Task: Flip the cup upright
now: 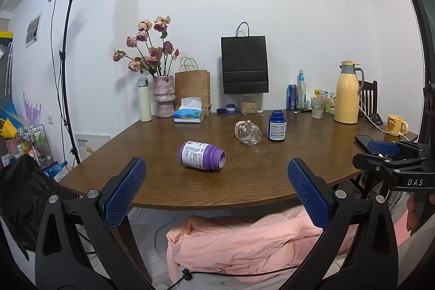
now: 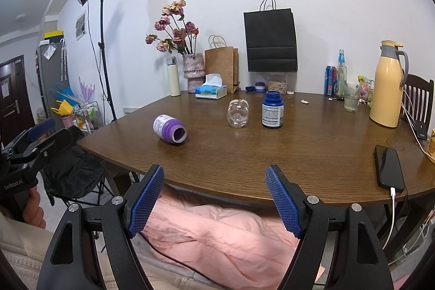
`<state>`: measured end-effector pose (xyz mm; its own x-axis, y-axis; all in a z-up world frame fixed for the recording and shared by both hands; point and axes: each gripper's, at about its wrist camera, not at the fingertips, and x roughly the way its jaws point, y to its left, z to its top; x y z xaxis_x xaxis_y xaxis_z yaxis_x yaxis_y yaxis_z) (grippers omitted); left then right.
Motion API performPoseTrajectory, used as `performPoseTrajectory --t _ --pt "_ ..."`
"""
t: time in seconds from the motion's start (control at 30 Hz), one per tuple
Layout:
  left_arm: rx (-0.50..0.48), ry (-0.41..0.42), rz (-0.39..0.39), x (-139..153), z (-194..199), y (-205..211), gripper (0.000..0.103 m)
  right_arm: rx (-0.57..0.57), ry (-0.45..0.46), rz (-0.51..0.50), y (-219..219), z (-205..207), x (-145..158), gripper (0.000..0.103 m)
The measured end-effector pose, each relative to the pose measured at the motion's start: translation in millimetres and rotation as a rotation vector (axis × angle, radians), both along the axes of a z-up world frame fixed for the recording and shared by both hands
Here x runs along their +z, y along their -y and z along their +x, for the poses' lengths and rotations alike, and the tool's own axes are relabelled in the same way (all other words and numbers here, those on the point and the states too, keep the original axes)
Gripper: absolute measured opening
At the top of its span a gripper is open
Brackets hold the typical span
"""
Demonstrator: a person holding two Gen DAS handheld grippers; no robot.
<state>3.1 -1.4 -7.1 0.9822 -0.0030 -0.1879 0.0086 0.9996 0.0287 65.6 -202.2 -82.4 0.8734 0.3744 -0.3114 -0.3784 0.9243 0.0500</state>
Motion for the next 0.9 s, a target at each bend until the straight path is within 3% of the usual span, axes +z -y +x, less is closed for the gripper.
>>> performPoseTrajectory --t 0.57,0.8,0.9 --pt "0.003 -0.007 0.002 -5.4 3.2 2.1 0.103 0.004 -0.008 -0.004 -1.5 0.1 -3.7 0.082" --pt "0.019 0.021 0.08 0.6 18.2 -8.0 0.103 0.042 -0.044 -0.012 -13.2 26.1 -10.8 0.082" --pt "0.031 -0.009 0.095 0.9 48.3 -26.3 0.103 0.098 -0.052 -0.014 -27.3 52.9 -9.7 0.082"
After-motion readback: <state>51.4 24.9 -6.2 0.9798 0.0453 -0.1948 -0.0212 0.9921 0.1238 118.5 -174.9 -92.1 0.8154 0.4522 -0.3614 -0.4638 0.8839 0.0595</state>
